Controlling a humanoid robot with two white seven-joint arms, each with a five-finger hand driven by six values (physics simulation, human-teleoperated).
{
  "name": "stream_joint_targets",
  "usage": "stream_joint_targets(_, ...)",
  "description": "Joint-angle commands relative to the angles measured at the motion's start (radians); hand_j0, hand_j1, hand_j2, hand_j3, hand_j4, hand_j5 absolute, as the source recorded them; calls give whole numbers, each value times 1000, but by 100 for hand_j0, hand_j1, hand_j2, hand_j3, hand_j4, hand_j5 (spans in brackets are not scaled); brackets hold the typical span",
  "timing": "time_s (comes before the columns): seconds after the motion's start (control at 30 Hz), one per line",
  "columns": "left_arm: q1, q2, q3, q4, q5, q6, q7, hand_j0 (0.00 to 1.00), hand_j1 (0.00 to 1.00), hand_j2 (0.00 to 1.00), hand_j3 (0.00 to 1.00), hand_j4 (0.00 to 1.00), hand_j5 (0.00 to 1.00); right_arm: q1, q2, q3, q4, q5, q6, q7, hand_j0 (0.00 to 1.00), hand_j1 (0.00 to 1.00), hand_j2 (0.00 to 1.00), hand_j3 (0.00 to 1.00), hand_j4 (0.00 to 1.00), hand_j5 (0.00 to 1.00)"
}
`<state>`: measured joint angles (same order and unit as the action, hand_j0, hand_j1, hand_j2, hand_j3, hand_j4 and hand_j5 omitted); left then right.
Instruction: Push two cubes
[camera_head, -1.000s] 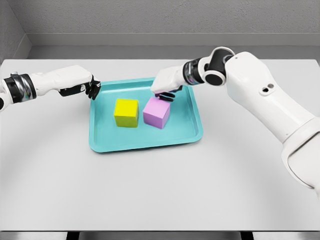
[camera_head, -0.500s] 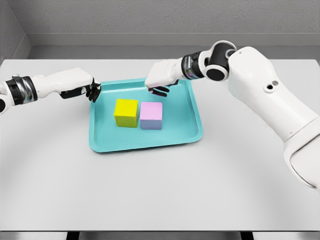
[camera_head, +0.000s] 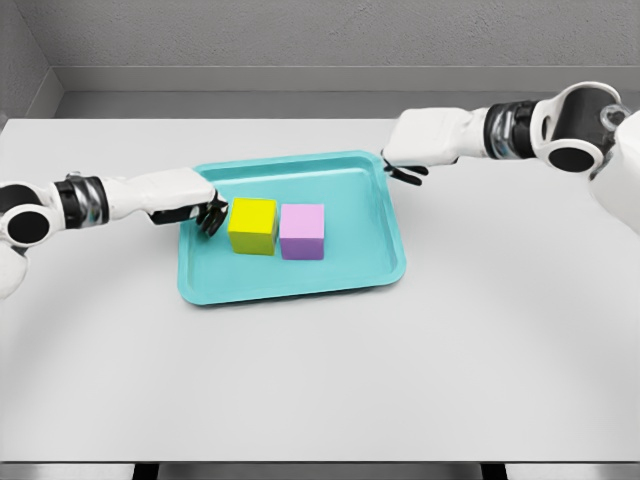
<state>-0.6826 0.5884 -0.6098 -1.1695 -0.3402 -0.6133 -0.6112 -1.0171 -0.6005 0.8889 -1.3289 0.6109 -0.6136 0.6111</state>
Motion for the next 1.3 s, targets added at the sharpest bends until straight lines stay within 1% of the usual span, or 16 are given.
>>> stream_joint_targets(0.0,0,-19,-2,22,-8,2,0,15,15,15,15,15,15,3,-47,-30,-42,-80,3,0,4,4,4,4,4,4)
stream_joint_targets(0.03,0,-22,-2,25,-10,2,0,15,15,15,15,15,15,6,-62,-50,-42,-82,3,0,8,8,8,8,8,8)
stream_joint_targets(0.07,2,-30,-2,27,-13,2,0,15,15,15,15,15,15,8,-65,-54,-38,-82,3,0,24,24,24,24,24,24)
stream_joint_targets(0.1,2,-32,-2,27,-19,2,0,15,15,15,15,15,15,9,-79,-54,-38,-82,3,0,32,32,32,32,32,32)
stream_joint_targets(0.13,2,-42,-4,27,-26,2,0,15,15,15,15,15,15,17,-93,-58,-38,-83,3,0,64,64,64,64,64,64)
stream_joint_targets(0.17,2,-55,-5,27,-43,2,0,15,15,15,15,15,15,25,-96,-94,-35,-88,3,0,80,80,80,80,80,80)
stream_joint_targets(0.2,3,-58,-5,25,-45,2,0,15,15,15,15,15,15,34,-111,-113,-35,-88,3,0,89,89,89,89,89,89)
stream_joint_targets(0.27,2,-58,-7,25,-46,2,0,15,15,15,15,15,15,37,-117,-114,-35,-88,3,0,98,98,98,98,98,98)
stream_joint_targets(0.33,2,-65,-25,25,-51,2,0,15,15,15,15,15,15,38,-134,-127,-29,-98,3,0,100,100,100,100,100,100)
stream_joint_targets(0.4,0,-65,-25,25,-51,2,0,15,15,15,15,15,15,37,-147,-146,30,-174,3,0,100,100,100,100,100,100)
stream_joint_targets(0.5,-2,-65,-24,25,-48,2,0,15,15,15,15,15,15,44,-137,-186,68,-177,3,0,100,100,100,100,100,100)
stream_joint_targets(0.57,-2,-65,-22,27,-46,2,0,15,15,15,15,15,15,69,-130,-189,198,-174,3,0,100,100,100,100,100,100)
stream_joint_targets(0.67,-9,-62,-22,44,-37,2,0,17,17,17,17,17,17,61,-55,-200,195,-171,3,0,100,100,100,100,100,100)
stream_joint_targets(0.77,-9,-4,-22,10,32,2,0,17,17,17,17,17,17,57,-65,-203,188,-172,3,0,100,100,100,100,100,100)
stream_joint_targets(0.83,-8,-2,-22,10,35,2,0,18,18,18,18,18,18,72,-59,-266,188,-172,3,0,100,100,100,100,100,100)
stream_joint_targets(1.27,-2,5,-22,14,32,2,0,19,19,19,19,19,19,71,-113,-280,181,-177,3,0,100,100,100,100,100,100)
